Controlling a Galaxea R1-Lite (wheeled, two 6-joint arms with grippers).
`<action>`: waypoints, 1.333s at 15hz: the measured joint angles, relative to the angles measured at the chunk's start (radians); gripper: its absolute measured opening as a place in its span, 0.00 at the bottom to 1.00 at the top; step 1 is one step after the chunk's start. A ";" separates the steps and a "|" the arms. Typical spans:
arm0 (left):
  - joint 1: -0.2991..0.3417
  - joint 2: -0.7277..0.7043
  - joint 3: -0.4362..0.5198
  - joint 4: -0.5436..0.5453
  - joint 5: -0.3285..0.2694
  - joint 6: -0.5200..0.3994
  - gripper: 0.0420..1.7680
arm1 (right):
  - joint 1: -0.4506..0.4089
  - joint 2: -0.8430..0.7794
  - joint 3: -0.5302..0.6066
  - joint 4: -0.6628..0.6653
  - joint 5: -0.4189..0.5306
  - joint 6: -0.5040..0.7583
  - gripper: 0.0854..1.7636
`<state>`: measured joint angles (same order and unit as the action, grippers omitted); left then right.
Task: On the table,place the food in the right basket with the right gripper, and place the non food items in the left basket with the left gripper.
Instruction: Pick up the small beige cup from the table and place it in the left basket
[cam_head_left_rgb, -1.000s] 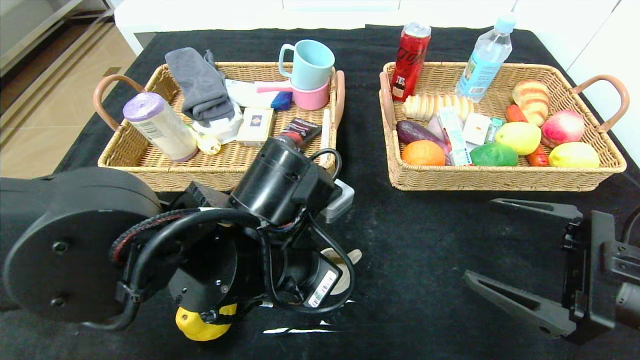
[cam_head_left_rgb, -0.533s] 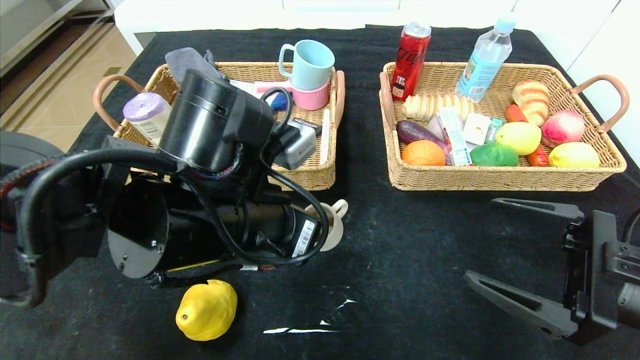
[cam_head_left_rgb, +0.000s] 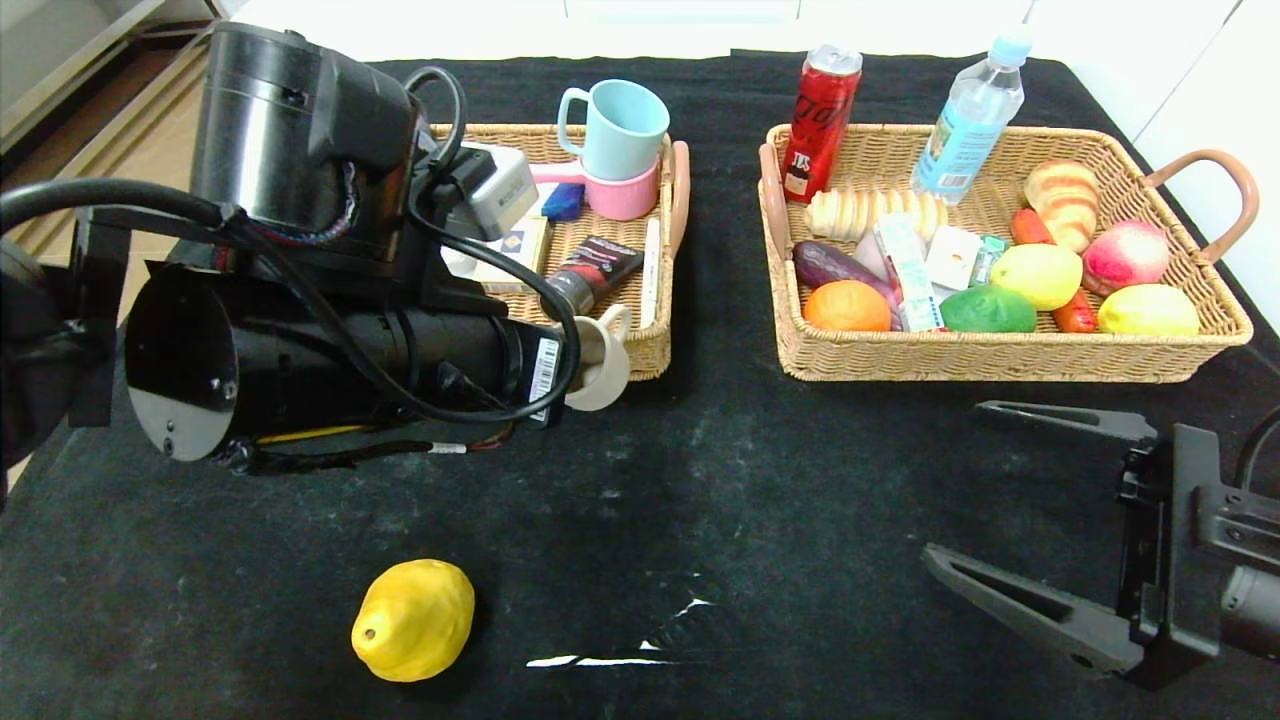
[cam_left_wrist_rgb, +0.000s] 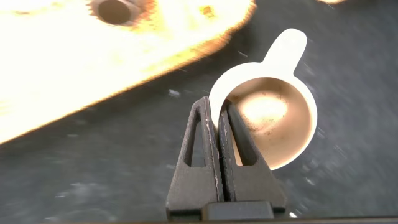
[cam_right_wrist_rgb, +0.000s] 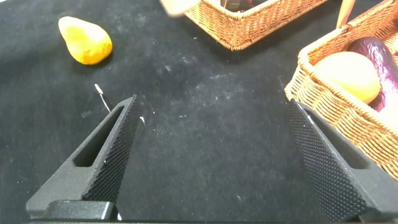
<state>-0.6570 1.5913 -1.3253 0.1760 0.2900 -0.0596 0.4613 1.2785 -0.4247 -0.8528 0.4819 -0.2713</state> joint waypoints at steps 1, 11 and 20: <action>0.024 0.000 -0.005 -0.016 0.000 0.000 0.05 | 0.000 0.000 0.000 0.000 0.000 0.000 0.97; 0.219 0.050 -0.100 -0.075 0.004 0.003 0.05 | 0.014 0.001 0.000 0.001 -0.001 0.003 0.97; 0.283 0.155 -0.239 -0.067 0.022 0.011 0.05 | 0.014 0.000 0.000 -0.001 -0.003 0.003 0.97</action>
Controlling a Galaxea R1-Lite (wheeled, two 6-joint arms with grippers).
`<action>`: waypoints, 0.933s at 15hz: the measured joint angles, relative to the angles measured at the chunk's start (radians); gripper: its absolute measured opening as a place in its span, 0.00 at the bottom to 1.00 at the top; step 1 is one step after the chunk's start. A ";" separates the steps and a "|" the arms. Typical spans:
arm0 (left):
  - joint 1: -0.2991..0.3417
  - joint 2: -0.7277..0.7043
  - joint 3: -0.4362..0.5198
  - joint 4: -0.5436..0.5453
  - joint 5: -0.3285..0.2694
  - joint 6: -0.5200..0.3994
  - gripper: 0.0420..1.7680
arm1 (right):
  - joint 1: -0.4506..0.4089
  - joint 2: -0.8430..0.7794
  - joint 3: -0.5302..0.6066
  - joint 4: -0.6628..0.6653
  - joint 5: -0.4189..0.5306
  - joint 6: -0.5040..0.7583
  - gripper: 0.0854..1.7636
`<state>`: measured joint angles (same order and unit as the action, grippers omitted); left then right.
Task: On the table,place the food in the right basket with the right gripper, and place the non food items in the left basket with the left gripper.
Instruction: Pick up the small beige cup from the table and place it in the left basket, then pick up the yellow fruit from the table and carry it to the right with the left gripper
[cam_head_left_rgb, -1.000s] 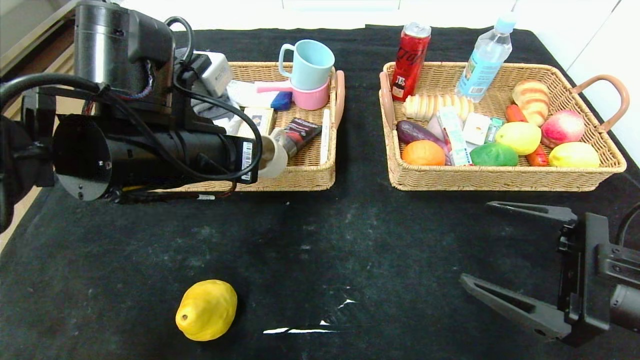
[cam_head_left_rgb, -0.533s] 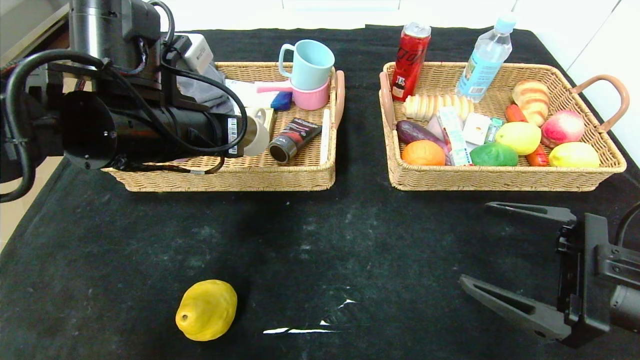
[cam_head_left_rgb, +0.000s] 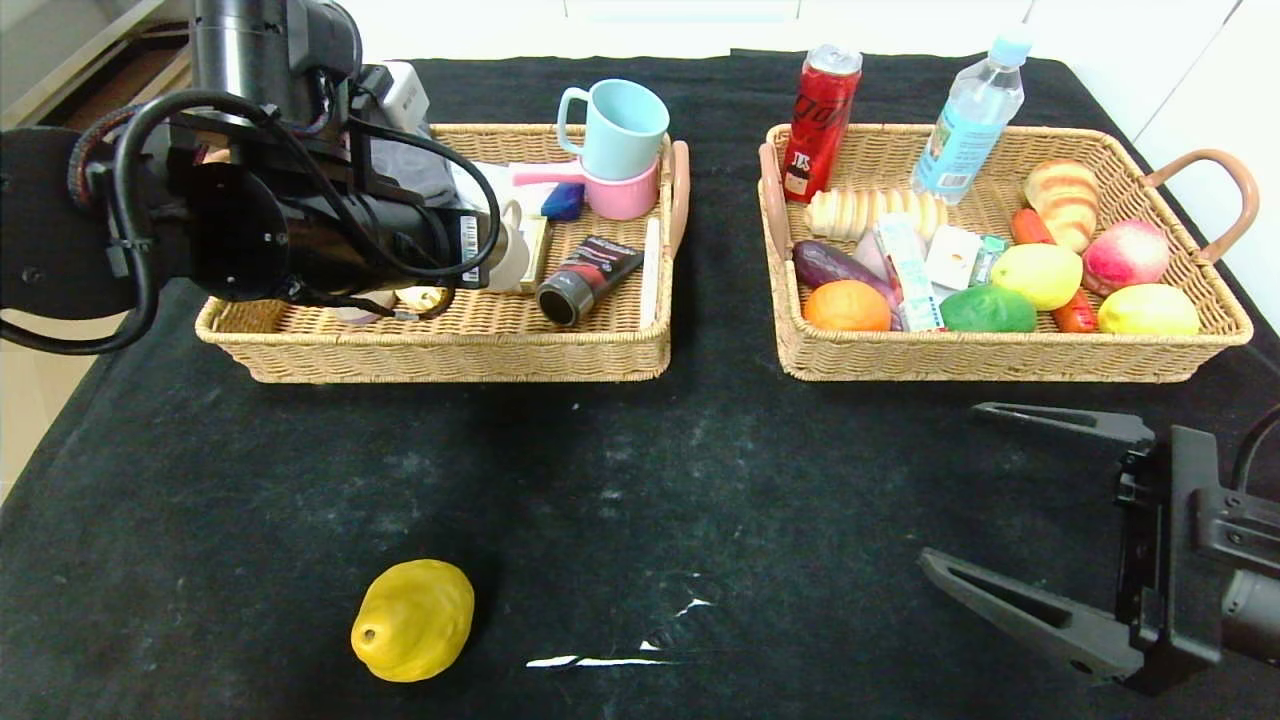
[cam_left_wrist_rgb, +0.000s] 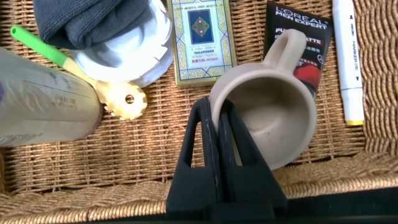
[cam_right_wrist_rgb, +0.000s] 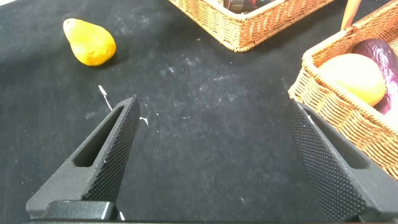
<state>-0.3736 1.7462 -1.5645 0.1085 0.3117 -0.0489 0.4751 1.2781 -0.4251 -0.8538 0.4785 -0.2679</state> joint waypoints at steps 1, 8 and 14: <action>0.000 0.003 -0.002 0.000 0.001 0.000 0.10 | 0.000 0.000 0.000 0.000 0.000 0.000 0.97; 0.001 0.011 -0.002 0.005 0.005 -0.001 0.61 | 0.000 -0.002 0.000 0.000 0.000 0.000 0.97; 0.002 0.008 0.006 0.009 0.009 -0.022 0.80 | -0.002 -0.003 0.000 0.000 0.000 -0.001 0.97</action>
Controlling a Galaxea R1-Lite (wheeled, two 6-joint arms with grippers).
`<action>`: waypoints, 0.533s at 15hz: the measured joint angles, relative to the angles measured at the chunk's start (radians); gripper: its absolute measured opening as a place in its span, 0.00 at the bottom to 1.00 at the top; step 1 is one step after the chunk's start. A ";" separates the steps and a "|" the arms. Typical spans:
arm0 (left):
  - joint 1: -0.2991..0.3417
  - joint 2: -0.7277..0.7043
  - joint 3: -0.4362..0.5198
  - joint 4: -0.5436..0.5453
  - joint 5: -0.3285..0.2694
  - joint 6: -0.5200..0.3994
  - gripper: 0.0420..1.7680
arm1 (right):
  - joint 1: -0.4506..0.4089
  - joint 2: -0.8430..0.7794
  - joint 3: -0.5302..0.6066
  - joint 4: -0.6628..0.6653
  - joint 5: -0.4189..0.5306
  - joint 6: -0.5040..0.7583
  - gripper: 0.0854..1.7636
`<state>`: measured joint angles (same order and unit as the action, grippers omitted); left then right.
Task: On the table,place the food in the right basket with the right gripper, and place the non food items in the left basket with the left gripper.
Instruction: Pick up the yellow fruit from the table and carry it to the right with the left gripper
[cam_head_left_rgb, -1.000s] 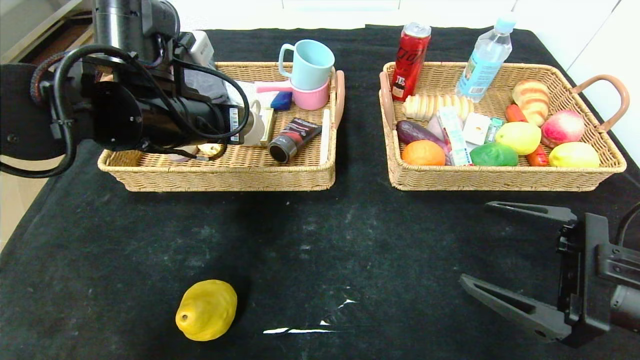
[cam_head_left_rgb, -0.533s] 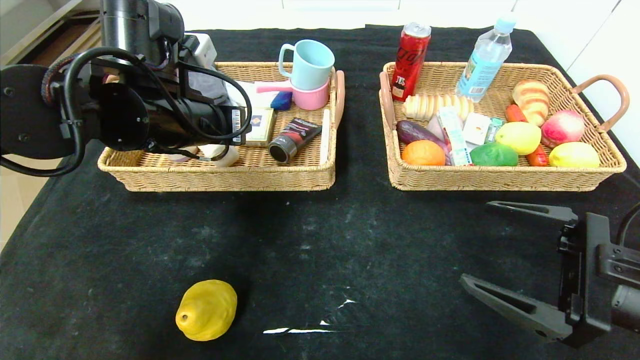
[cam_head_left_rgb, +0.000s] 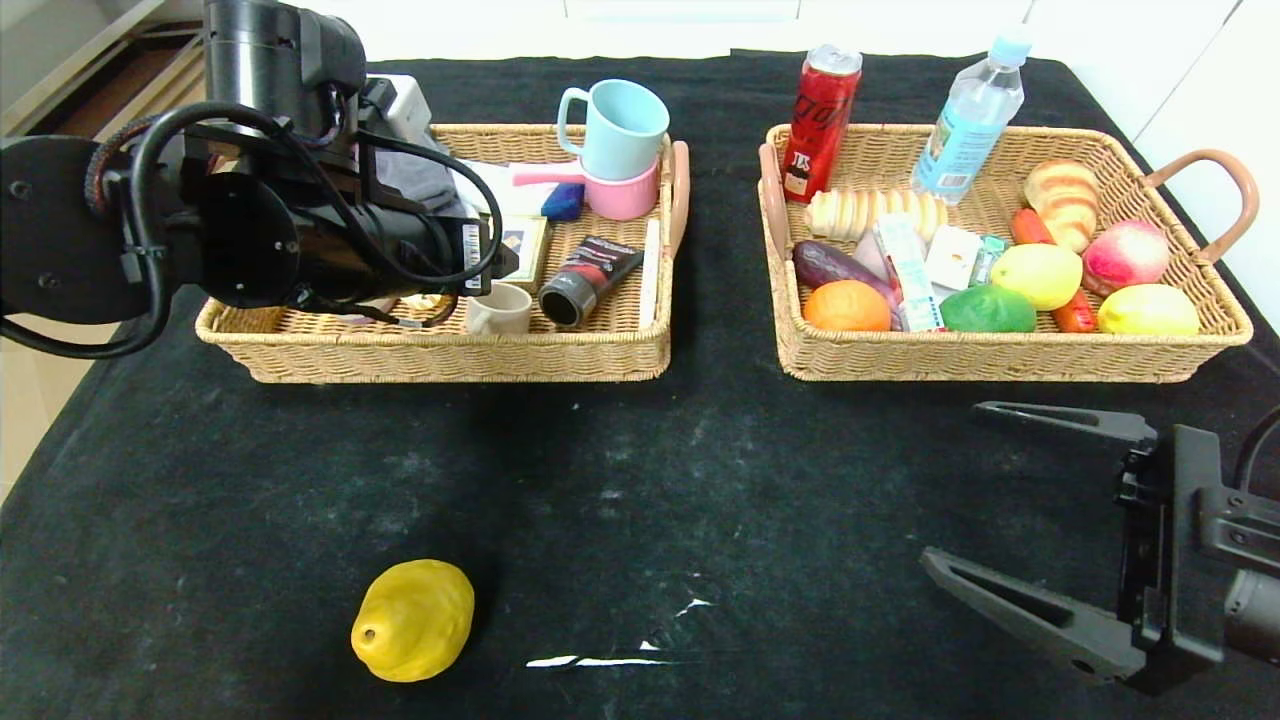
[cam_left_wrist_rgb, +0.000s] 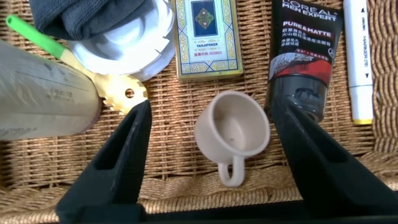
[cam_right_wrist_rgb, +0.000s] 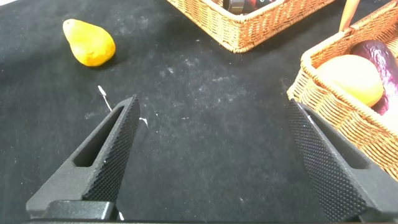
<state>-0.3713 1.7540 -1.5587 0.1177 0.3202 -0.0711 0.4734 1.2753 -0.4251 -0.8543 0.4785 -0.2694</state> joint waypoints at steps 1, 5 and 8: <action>-0.001 -0.001 0.000 0.000 0.001 0.017 0.82 | 0.000 0.000 0.000 0.000 0.000 0.000 0.97; -0.008 -0.011 0.014 0.006 0.004 0.024 0.88 | 0.000 0.000 0.000 0.000 0.000 0.000 0.97; -0.034 -0.039 0.026 0.053 0.015 0.024 0.91 | 0.001 0.000 0.000 0.000 0.000 0.000 0.97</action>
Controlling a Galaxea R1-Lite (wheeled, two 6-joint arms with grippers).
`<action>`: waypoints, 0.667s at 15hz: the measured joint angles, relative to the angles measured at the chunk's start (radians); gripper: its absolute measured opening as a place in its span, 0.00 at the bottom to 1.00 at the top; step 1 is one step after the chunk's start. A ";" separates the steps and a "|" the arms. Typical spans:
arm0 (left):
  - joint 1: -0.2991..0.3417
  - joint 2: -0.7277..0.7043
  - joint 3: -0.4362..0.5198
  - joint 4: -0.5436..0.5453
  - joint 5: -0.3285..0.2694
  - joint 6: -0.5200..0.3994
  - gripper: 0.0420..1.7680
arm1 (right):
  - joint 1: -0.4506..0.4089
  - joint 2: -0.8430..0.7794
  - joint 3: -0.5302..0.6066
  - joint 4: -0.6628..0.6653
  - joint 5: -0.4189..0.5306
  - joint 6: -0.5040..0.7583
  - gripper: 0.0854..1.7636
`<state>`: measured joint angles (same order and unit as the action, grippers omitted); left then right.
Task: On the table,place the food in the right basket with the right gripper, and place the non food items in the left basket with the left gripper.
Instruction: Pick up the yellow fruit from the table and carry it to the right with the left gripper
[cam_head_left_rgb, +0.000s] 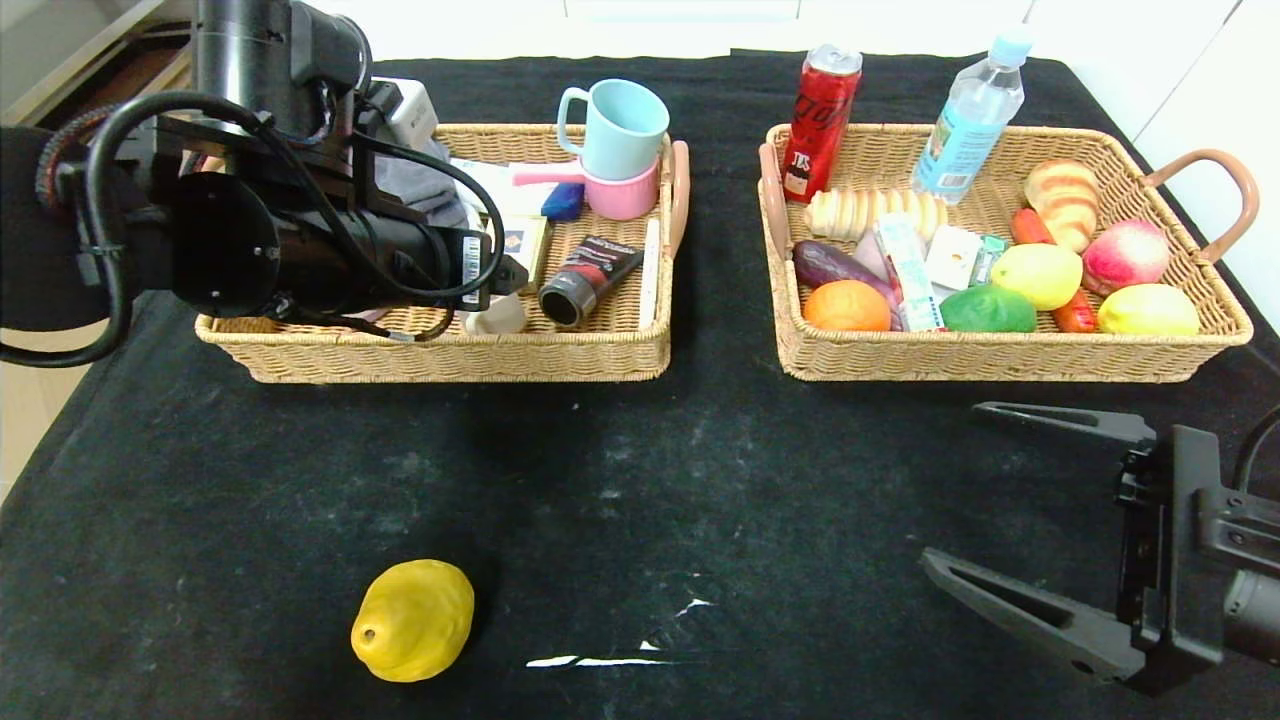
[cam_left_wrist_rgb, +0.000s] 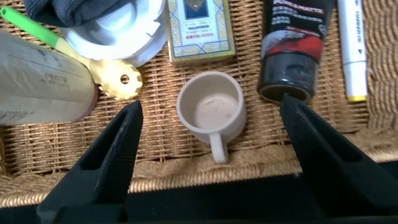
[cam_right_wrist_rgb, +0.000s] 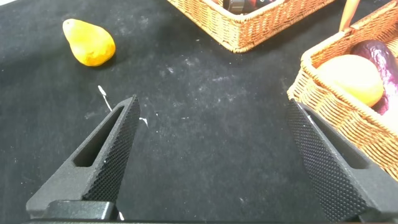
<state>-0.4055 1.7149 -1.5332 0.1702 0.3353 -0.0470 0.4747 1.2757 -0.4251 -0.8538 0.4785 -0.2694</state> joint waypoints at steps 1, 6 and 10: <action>-0.012 -0.013 0.002 0.017 0.005 -0.001 0.92 | 0.000 0.001 0.000 0.000 0.000 0.000 0.97; -0.081 -0.100 0.076 0.079 0.047 -0.011 0.94 | 0.001 0.002 0.002 0.000 0.001 -0.001 0.97; -0.148 -0.195 0.193 0.148 0.051 -0.073 0.95 | 0.006 0.003 0.006 0.001 0.000 -0.001 0.97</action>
<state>-0.5536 1.5202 -1.3406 0.3179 0.3862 -0.1196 0.4811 1.2785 -0.4194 -0.8530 0.4789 -0.2706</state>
